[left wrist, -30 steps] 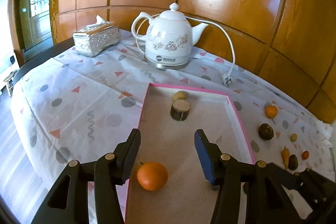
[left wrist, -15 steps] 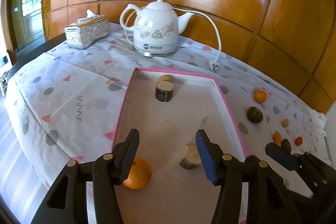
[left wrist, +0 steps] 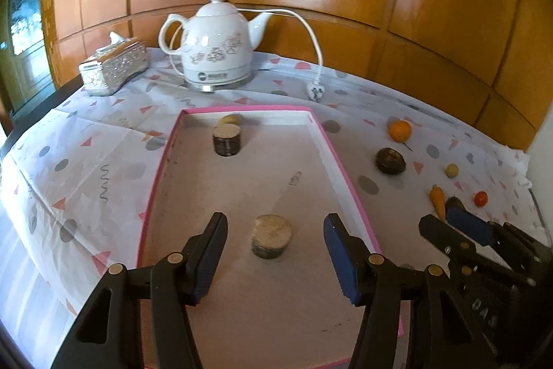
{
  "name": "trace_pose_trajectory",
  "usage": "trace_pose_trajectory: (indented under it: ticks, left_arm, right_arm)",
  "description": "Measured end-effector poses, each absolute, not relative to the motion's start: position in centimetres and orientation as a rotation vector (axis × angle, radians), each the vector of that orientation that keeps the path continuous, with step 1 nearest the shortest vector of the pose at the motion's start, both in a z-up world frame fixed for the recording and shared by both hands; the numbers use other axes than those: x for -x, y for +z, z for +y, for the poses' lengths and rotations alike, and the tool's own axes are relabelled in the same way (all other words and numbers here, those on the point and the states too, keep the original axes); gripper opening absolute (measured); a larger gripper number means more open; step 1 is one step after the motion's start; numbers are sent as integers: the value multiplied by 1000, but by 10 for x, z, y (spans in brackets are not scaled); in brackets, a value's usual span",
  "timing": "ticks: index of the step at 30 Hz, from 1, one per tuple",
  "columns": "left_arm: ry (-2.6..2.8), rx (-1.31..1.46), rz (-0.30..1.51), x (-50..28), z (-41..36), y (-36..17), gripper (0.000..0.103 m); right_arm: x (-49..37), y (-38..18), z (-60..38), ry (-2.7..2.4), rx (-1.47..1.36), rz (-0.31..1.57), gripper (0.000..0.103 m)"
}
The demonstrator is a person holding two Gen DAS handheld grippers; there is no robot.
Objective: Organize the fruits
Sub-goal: 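Place the root slice in the tray with the left gripper while the right places the chunk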
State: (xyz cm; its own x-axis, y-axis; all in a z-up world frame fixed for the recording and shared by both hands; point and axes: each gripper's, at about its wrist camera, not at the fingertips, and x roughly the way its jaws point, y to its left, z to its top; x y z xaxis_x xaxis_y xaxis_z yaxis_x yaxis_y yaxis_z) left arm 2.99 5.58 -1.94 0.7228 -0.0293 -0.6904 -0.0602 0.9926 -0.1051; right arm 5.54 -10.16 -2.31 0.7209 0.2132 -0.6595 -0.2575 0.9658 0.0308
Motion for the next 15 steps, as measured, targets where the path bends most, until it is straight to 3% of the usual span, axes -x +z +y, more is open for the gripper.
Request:
trace_pose_trajectory:
  ticks: [15]
  left_arm:
    - [-76, 46, 798, -28, 17, -26, 59]
  right_arm:
    - [-48, -51, -196, 47, -50, 792, 40]
